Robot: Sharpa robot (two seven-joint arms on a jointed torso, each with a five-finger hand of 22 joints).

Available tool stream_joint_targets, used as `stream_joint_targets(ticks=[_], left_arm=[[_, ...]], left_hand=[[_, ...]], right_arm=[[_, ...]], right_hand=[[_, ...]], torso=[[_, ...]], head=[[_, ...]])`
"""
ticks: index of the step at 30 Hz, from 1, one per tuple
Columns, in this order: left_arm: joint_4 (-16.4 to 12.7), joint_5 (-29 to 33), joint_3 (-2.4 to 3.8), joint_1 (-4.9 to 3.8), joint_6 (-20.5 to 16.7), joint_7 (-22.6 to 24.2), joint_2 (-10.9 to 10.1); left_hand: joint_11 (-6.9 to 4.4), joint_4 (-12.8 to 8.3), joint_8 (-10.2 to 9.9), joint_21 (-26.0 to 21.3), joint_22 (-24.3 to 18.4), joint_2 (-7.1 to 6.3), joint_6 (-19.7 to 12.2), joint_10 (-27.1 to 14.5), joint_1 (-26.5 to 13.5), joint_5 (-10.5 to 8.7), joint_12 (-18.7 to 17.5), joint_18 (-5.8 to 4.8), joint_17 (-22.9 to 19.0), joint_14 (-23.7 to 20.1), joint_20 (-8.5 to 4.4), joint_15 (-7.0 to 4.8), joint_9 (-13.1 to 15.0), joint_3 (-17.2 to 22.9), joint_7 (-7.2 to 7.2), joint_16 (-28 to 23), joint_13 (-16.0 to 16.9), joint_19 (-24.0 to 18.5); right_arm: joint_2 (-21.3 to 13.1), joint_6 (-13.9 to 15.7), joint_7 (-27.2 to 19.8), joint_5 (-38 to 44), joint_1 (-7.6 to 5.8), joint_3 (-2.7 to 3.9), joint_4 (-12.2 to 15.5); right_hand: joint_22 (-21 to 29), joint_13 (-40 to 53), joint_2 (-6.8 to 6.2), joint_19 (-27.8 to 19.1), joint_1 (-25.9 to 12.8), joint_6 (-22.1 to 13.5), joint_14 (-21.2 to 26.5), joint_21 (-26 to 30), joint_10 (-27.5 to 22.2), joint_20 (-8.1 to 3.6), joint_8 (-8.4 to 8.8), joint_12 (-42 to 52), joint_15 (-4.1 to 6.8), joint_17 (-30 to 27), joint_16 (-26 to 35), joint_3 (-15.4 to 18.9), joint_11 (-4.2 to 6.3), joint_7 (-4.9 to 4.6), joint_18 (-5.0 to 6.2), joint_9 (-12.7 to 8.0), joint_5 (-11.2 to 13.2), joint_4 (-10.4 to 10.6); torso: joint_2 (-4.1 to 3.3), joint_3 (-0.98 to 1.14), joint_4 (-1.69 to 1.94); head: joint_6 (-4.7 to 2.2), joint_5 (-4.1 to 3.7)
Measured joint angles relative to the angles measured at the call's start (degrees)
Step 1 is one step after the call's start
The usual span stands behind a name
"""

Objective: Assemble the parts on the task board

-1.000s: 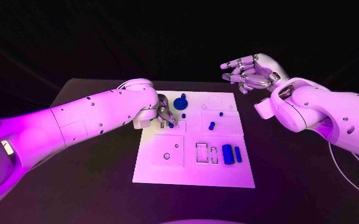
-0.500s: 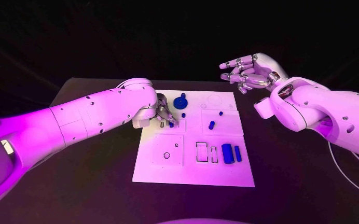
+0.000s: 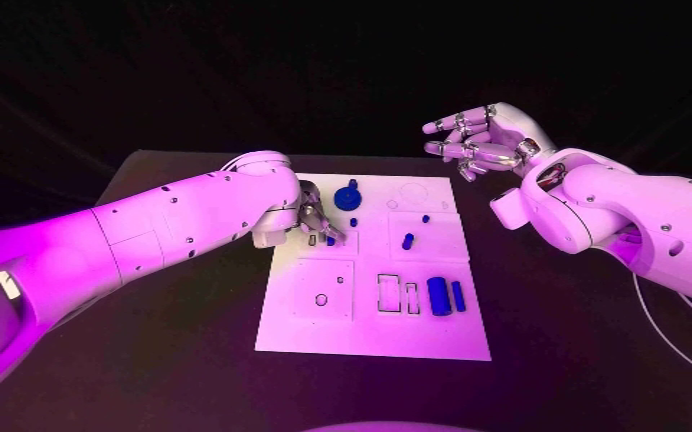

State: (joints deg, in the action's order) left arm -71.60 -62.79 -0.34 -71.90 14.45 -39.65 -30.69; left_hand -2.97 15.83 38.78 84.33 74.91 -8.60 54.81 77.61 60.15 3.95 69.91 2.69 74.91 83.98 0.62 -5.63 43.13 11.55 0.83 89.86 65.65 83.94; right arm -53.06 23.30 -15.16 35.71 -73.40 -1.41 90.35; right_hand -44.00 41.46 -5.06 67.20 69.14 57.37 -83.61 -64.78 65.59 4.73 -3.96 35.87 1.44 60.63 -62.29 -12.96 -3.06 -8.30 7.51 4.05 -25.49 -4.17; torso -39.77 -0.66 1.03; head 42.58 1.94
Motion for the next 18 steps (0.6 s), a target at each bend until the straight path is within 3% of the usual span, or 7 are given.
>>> stream_joint_targets(ticks=[5,9,18], left_arm=[[-0.82,0.02,0.19,0.06,-0.02,-0.07,-1.13],[-1.69,0.03,0.78,-0.28,-0.08,-0.21,-1.87],[-3.41,1.14,2.37,-2.74,-0.2,-0.27,-3.38]], left_hand=[[0.0,0.67,-0.22,0.0,0.0,0.23,0.2,0.0,0.23,0.0,0.0,0.0,0.0,0.0,0.0,0.0,0.11,-3.13,-0.19,0.0,0.0,0.0],[0.0,0.83,-0.22,0.0,0.0,0.68,0.19,0.0,-0.22,0.0,0.0,0.01,0.0,0.0,0.0,0.0,0.17,-5.37,-0.19,0.0,-0.13,0.0],[0.01,0.83,-0.22,-0.61,0.0,1.74,0.12,-0.01,-0.07,0.0,-0.11,0.01,0.0,0.0,0.0,0.0,0.22,-8.5,-0.13,0.0,-0.97,0.0]], right_arm=[[-0.03,-0.02,0.0,-0.06,0.0,-0.01,-0.01],[-0.04,-0.03,0.0,-0.08,0.0,-0.01,-0.05],[0.02,-0.03,0.0,-0.15,0.0,-0.03,-0.2]], right_hand=[[0.0,0.0,0.0,0.0,0.0,0.0,0.0,0.0,0.01,0.0,0.0,0.19,0.0,0.06,0.0,0.16,-0.01,0.0,0.0,0.0,0.21,0.16],[0.0,0.0,0.01,0.0,-0.01,0.0,0.0,0.0,0.02,0.0,0.0,0.23,0.0,0.06,0.0,0.16,-0.02,0.0,0.0,0.0,0.21,0.16],[0.0,0.01,0.3,0.0,-0.3,0.0,0.0,0.0,0.03,0.0,0.0,0.23,0.0,0.17,0.0,0.32,-0.03,0.0,0.0,0.0,0.45,0.32]], torso=[[0.02,0.01,0.02],[0.05,0.02,0.05],[0.06,0.02,0.03]], head=[[-0.04,-0.08],[-0.11,-0.12],[-0.44,-0.07]])
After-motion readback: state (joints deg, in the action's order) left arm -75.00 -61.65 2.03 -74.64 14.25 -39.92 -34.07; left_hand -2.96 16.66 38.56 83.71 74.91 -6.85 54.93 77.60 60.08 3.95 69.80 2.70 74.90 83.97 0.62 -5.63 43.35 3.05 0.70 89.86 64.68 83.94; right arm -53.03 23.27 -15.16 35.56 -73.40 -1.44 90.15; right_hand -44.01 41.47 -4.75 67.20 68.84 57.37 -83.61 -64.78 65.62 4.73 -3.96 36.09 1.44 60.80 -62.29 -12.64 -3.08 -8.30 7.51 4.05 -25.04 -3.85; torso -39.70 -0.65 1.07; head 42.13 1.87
